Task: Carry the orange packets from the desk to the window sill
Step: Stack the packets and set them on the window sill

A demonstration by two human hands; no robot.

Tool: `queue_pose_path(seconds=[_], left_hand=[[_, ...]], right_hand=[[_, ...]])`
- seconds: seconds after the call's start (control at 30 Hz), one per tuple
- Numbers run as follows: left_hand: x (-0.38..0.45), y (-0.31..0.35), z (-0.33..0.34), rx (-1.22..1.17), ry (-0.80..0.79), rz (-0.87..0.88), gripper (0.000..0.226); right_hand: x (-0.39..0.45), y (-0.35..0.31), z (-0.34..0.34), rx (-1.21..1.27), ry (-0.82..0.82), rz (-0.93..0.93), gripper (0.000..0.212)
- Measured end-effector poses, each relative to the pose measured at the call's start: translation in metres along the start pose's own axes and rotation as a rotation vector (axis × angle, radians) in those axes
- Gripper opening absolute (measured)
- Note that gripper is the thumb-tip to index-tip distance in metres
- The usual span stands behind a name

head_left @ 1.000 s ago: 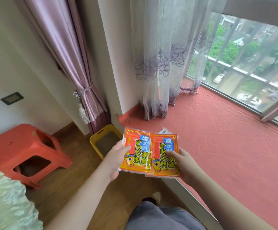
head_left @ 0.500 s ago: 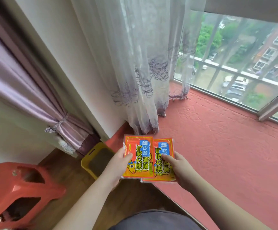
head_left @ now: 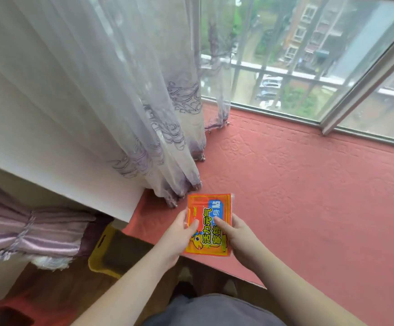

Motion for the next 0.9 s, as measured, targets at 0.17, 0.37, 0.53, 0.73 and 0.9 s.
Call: queue_pose_path(seconds=[0.17,0.37,0.53,0.73,0.9], left_hand=[[0.036,-0.009,-0.011,0.215,0.002,-0.031,0.041],[0.069,-0.041,-0.01,0.346,0.039,-0.062,0.04],[0.092,-0.074,-0.016,0.472,0.063,-0.124,0.041],[0.132,-0.103,-0.013,0.595,0.071,-0.208,0.034],[0.17,-0.114,-0.018,0.904,0.09,-0.16,0.039]], right_hand=[[0.015,0.026,0.002,0.035,0.132,0.059,0.023],[0.032,0.073,-0.021,0.001,0.377,0.21,0.022],[0.039,0.119,-0.041,-0.086,0.52,0.321,0.025],[0.062,0.148,-0.06,-0.095,0.647,0.383,0.025],[0.092,0.168,-0.08,-0.127,0.712,0.407,0.027]])
Point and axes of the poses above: each hand's wrist, its own x-axis towards the middle knuckle, its own z-axis out of the palm, y = z × x, the point moved 4 cm from there along x, towards the middle knuckle, and after that the axes turned 12 degrees about -x, right-handed, at the moved point
